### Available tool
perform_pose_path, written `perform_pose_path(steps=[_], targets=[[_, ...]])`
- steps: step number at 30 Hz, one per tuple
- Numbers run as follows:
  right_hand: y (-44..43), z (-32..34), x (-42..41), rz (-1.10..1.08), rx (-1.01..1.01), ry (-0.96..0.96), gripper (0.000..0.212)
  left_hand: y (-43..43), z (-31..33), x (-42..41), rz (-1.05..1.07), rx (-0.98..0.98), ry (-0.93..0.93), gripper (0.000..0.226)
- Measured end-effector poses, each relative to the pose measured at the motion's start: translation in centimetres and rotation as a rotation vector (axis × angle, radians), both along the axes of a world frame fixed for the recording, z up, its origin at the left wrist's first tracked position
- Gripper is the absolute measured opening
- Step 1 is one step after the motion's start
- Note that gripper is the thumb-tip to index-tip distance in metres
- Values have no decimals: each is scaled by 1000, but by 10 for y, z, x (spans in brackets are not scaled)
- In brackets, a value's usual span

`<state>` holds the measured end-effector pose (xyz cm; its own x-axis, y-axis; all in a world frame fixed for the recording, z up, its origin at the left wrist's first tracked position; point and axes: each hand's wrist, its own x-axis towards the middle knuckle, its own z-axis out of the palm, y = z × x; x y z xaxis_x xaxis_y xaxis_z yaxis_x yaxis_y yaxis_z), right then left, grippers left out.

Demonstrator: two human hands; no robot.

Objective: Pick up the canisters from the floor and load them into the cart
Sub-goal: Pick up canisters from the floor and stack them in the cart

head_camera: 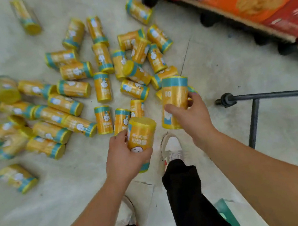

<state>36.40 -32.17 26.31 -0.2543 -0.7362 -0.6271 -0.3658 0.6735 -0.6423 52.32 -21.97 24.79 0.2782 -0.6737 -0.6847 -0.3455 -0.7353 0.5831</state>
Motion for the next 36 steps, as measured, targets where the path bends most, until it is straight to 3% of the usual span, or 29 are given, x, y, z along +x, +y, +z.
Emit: perform_pose_path(steps=[4, 9, 12, 17, 21, 26, 31, 36], targets=[[18, 141, -13, 2, -174, 22, 66, -16, 135, 5, 46, -141, 115, 50], [57, 290, -58, 2, -375, 108, 60, -24, 284, -36, 28, -274, 213, 54], [81, 356, -102, -18, -438, 149, 46, -20, 350, -83, 7, -324, 332, 50], [121, 430, -194, -88, -506, 198, 51, -7, 425, -182, -79, -391, 429, 41], [158, 453, -297, -137, -524, 260, 44, 15, 453, -290, -180, -369, 473, 38], [211, 452, -457, -190, -459, 403, 36, 56, 443, -450, -226, -249, 501, 39], [246, 444, -605, -237, -307, 614, 64, 80, 420, -588, -254, -161, 445, 31], [258, 433, -691, -219, -142, 689, 38, 91, 394, -668, -345, -125, 230, 36]])
